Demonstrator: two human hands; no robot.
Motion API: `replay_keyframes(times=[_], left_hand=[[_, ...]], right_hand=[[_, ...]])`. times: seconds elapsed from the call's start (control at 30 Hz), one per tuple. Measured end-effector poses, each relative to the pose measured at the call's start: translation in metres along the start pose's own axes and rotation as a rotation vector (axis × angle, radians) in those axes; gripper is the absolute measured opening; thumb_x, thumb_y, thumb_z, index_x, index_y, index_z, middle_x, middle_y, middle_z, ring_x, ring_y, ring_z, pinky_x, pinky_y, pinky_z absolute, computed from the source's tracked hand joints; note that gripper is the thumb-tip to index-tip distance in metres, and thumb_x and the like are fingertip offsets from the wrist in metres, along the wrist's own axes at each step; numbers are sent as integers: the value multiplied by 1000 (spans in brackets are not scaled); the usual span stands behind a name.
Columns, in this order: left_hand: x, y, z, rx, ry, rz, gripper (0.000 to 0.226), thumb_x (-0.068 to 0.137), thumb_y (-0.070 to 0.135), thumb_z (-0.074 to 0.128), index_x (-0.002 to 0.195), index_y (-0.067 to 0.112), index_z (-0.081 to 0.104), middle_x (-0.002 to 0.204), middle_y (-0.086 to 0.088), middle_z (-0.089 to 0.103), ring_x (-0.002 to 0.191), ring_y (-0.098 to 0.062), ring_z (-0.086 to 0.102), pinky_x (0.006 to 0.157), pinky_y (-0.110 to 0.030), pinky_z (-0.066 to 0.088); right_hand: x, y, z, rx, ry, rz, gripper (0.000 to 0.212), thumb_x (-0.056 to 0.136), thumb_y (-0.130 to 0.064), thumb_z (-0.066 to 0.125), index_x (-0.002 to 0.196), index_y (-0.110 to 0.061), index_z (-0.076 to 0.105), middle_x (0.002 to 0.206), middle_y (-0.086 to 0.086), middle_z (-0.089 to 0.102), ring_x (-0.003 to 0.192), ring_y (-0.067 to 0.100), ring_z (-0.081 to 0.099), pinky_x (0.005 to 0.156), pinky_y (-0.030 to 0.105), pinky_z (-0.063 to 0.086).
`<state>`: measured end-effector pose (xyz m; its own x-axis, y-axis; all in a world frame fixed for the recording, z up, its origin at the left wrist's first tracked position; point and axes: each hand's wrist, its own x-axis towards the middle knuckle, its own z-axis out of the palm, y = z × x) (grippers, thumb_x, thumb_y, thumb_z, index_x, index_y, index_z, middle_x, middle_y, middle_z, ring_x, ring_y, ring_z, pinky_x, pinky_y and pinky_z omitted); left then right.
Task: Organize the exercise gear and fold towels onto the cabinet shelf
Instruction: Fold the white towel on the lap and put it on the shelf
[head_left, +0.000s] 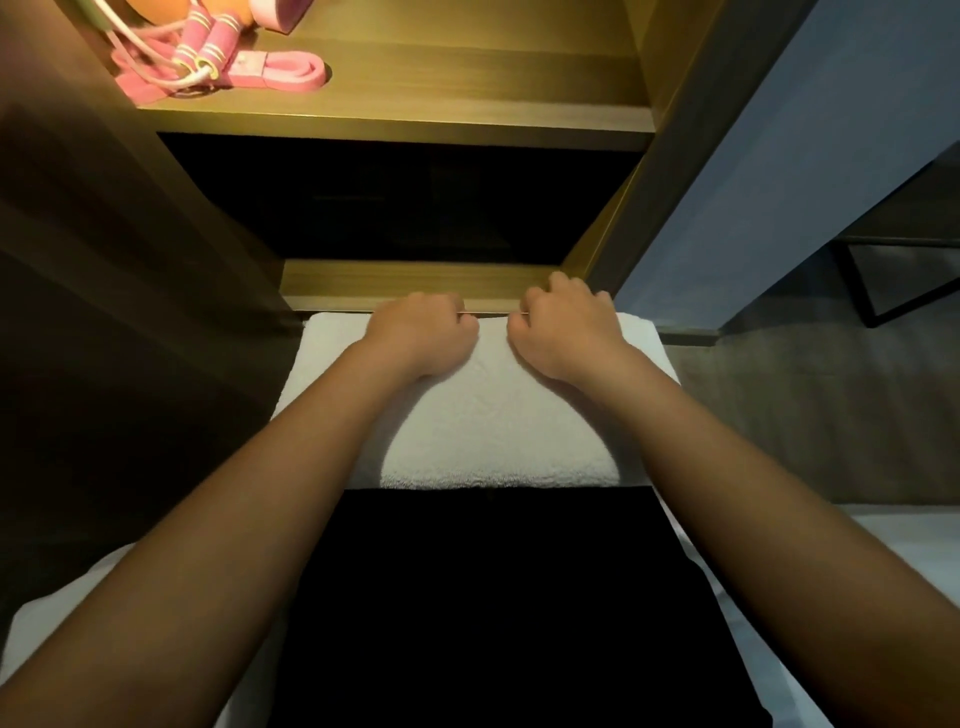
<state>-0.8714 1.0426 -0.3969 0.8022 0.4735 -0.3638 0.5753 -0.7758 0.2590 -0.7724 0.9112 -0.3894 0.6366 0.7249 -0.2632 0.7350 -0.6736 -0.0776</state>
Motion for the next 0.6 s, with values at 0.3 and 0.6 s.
replay_keyframes(times=[0.3,0.6], left_hand=[[47,-12,13,-80,-309,6,41,95,42,27,93,16,59,105,-8,60,90,-23,53,72,-35,38],[39,-11,22,-128,-63,15,40,93,35,30,74,11,56,77,-4,56,69,-19,49,55,-31,30]], right_hand=[[45,15,26,227,-233,-104,43,98,-44,23,83,-23,58,86,3,58,76,15,52,66,32,38],[43,15,35,317,-95,-75,38,94,-36,29,64,-23,48,67,-1,52,65,16,50,58,31,37]])
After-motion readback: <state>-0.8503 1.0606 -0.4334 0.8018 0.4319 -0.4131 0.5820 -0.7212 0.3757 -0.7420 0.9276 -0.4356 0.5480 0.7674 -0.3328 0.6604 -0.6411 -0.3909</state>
